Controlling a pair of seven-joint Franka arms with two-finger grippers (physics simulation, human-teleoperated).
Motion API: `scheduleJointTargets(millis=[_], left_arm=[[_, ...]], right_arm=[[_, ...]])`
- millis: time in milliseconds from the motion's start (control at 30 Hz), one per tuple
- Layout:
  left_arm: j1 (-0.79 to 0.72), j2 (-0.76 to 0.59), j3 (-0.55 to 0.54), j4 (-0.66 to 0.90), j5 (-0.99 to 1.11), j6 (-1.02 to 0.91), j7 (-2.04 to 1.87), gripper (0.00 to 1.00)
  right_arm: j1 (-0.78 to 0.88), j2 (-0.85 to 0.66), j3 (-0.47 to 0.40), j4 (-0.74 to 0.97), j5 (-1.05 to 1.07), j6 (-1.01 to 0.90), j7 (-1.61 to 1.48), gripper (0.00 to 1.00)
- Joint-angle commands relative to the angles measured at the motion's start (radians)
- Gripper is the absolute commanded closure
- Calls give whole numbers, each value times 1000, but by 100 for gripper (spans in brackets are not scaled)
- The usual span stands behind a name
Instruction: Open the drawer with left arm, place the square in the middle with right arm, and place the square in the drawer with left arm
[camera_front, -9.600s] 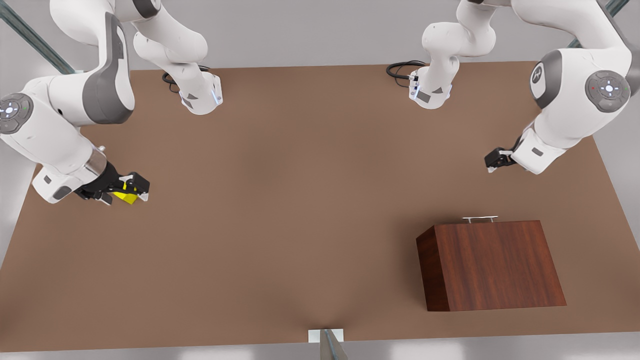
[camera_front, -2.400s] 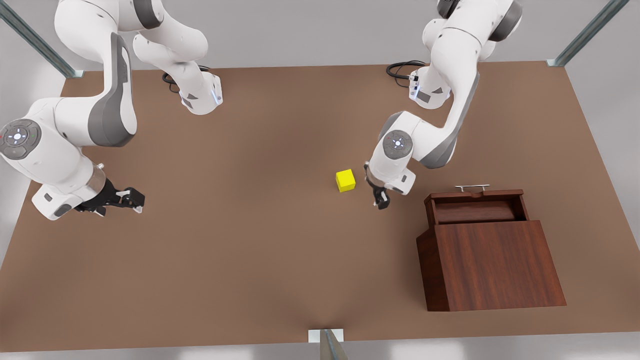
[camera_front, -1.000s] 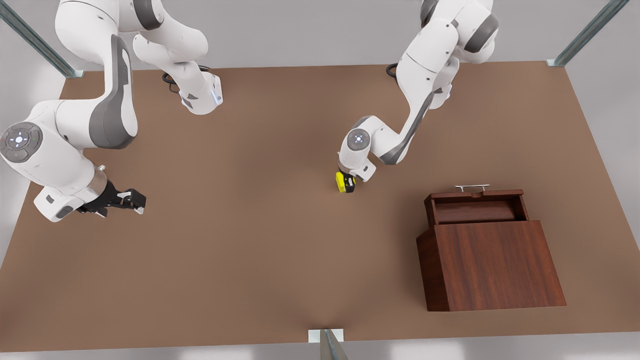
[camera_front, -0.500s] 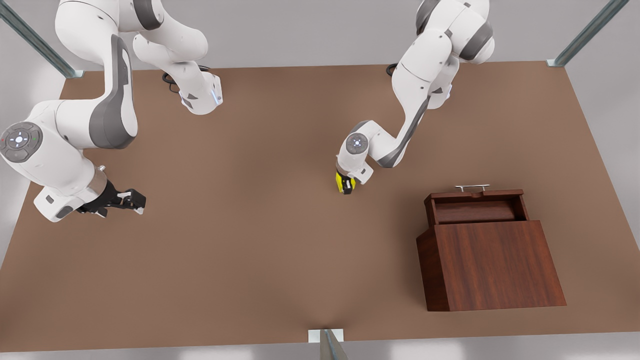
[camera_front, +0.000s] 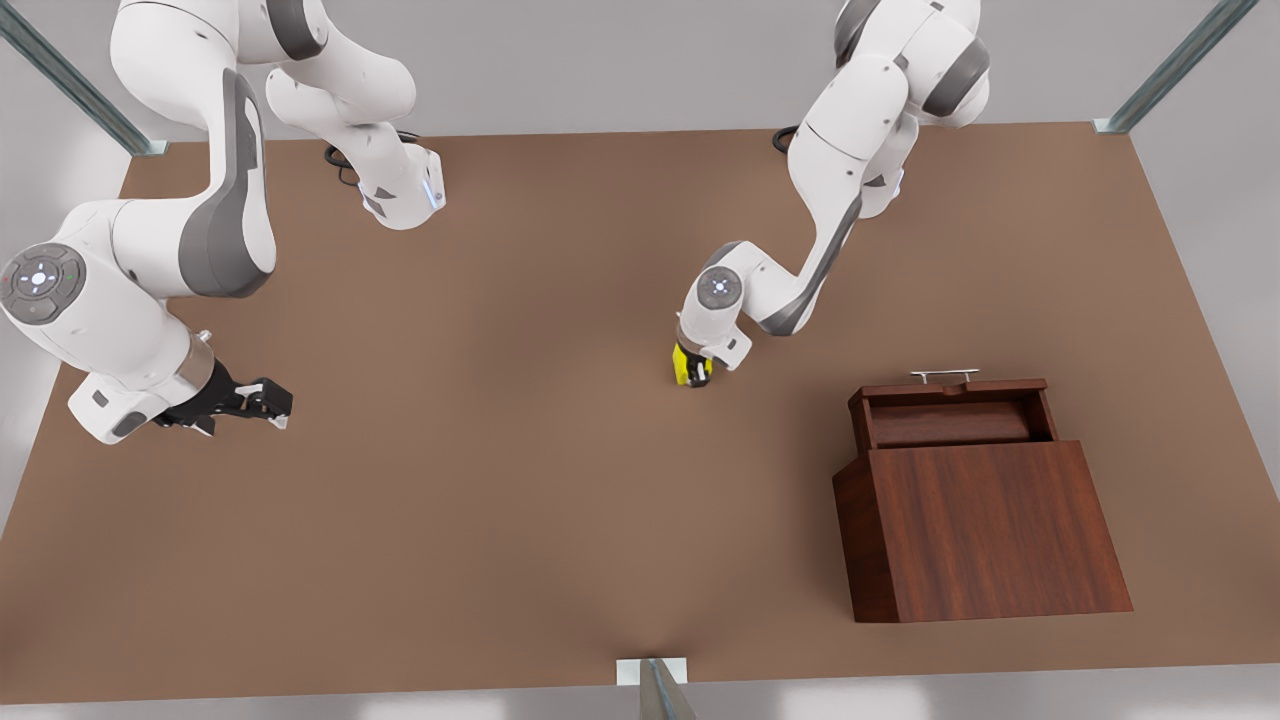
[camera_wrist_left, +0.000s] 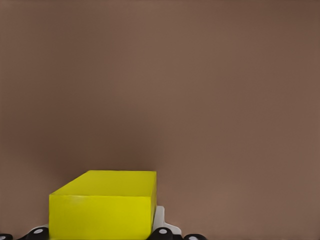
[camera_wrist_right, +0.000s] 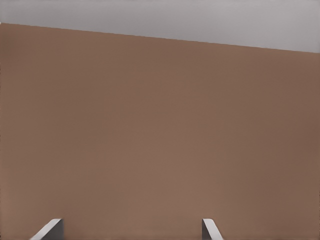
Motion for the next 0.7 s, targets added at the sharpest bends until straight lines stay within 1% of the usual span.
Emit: scheduleJointTargets(millis=[0, 67, 133, 200, 267, 367, 467, 533, 600, 667], left_arm=[[0, 0, 0, 0, 12, 0, -1, 36], [8, -47, 2, 0, 12, -40, 11, 36], [11, -130, 52, 2, 12, -130, 16, 35], [34, -247, 113, 11, 13, -227, 42, 35], [112, -311, 126, 89, 13, -363, 163, 35], [215, -414, 130, 114, 12, -514, 431, 35], [357, -417, 130, 123, 15, -534, 611, 35], [413, -376, 130, 173, 18, -536, 692, 35], [482, -362, 130, 190, 18, -534, 781, 35], [500, -337, 130, 178, 22, -531, 803, 35]], right_arm=[[0, 1, 0, 0, 0, 0, 0, 0], [2, 0, 0, 2, 1, 0, 0, 0], [2, 0, 0, 3, 1, 0, 0, 0], [2, 0, 0, 3, 1, 0, 0, 0], [2, 0, 0, 5, 0, 0, 0, 0], [2, 0, 0, 5, 0, 0, 0, 0], [2, -2, 1, 5, 0, 0, 0, 0], [2, 0, 2, 5, 1, 0, 0, 0], [2, -2, 2, 5, 1, 0, 0, 0], [2, 0, 2, 5, 3, 0, 0, 0]])
